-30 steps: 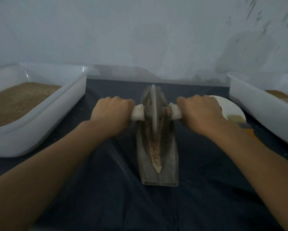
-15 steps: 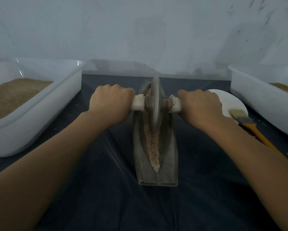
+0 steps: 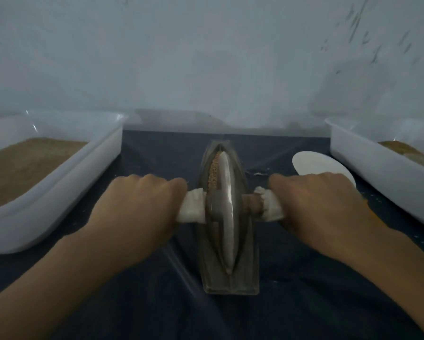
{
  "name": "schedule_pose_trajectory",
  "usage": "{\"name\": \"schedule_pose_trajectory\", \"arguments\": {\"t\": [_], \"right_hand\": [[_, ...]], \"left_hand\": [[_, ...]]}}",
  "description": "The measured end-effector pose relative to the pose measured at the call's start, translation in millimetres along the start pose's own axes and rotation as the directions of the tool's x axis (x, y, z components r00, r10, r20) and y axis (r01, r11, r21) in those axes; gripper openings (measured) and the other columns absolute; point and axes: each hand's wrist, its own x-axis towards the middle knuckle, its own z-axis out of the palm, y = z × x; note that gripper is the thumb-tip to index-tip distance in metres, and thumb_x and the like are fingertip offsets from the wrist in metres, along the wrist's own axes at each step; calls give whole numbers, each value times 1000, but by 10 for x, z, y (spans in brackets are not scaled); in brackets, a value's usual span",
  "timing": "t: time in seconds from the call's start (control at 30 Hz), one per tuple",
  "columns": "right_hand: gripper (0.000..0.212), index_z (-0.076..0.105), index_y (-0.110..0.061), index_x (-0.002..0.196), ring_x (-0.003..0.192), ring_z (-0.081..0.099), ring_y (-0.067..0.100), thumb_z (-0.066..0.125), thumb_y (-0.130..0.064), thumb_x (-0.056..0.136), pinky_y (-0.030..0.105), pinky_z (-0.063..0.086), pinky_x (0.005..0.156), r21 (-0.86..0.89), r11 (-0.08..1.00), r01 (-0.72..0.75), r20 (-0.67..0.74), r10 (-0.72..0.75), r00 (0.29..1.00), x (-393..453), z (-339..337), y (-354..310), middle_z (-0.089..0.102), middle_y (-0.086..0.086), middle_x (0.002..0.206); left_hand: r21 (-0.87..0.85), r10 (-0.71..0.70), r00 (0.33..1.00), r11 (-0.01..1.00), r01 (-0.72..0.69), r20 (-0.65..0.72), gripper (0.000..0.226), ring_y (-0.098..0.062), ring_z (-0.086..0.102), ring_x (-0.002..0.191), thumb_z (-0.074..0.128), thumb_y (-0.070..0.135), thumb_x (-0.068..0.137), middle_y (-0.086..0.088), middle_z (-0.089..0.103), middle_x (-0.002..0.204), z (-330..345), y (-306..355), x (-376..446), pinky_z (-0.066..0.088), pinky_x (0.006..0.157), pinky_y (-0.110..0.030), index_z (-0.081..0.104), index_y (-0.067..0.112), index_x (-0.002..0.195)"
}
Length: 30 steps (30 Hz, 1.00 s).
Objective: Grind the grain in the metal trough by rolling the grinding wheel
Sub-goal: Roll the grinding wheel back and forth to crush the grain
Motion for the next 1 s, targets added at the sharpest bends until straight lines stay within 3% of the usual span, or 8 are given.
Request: {"name": "schedule_pose_trajectory", "arguments": {"t": [0.1, 0.2, 0.3, 0.43, 0.57, 0.73, 0.9, 1.0], "right_hand": [[40, 43, -19, 70, 39, 44, 28, 81, -21, 57, 27, 23, 43, -45, 998, -35, 67, 38, 997, 93, 102, 2, 51, 2, 51], [32, 36, -22, 77, 53, 48, 28, 67, -27, 76, 29, 18, 46, -154, 983, -99, 85, 113, 990, 401, 383, 25, 56, 1, 65], [27, 35, -22, 79, 54, 43, 28, 62, -22, 80, 28, 13, 46, -147, 976, -162, 61, 172, 983, 676, 615, 123, 56, 2, 69], [24, 38, -20, 82, 57, 44, 27, 61, -19, 80, 30, 17, 47, -115, 977, -182, 88, 192, 977, 737, 663, 156, 60, 4, 74], [26, 40, -23, 85, 64, 56, 29, 64, -30, 78, 32, 31, 52, -62, 993, -104, 146, 112, 983, 402, 393, 62, 61, 2, 76], [44, 42, -20, 70, 37, 45, 27, 82, -22, 52, 27, 26, 41, -34, 999, -8, 23, 9, 1000, 32, 107, -16, 50, 0, 50], [31, 35, -22, 78, 57, 54, 30, 66, -26, 75, 29, 15, 47, -140, 987, -78, 89, 91, 992, 352, 348, -10, 56, 1, 67], [28, 34, -22, 81, 62, 56, 30, 61, -25, 79, 29, 13, 47, -143, 985, -93, 75, 104, 992, 631, 546, 85, 59, 1, 73]], "left_hand": [[25, -66, 997, 998, 64, 49, 50, -14, 29, 45, 75, 36, 59, 11, 25, 54, 128, -6, 53, 13, 45, -24, 27, 31, 69], [39, -173, 983, 985, 171, 65, 28, -22, 41, 54, 62, 37, 76, 6, 41, 61, 430, -33, 329, 23, 50, -30, 35, 28, 73], [11, -209, 976, 978, 209, 66, 23, -28, 52, 60, 60, 37, 79, 0, 54, 70, 654, -120, 605, 28, 53, -31, 39, 27, 75], [24, -203, 976, 979, 202, 73, 21, -24, 40, 58, 59, 33, 80, 4, 38, 64, 668, -140, 727, 28, 54, -32, 40, 26, 77], [33, -104, 986, 994, 100, 131, 32, -25, 52, 61, 63, 38, 75, 4, 48, 68, 413, -59, 455, 28, 53, -31, 32, 30, 76], [33, 1, 998, 999, -3, 67, 46, -14, 23, 46, 70, 39, 62, 12, 20, 54, 155, -36, 165, 8, 44, -25, 25, 33, 69], [40, -145, 983, 989, 141, 108, 30, -19, 32, 53, 61, 40, 76, 9, 27, 59, 408, -20, 339, 25, 51, -30, 32, 30, 75], [37, -187, 978, 982, 184, 93, 26, -20, 31, 51, 61, 35, 77, 8, 26, 58, 591, -83, 529, 23, 49, -29, 37, 27, 74]]}}
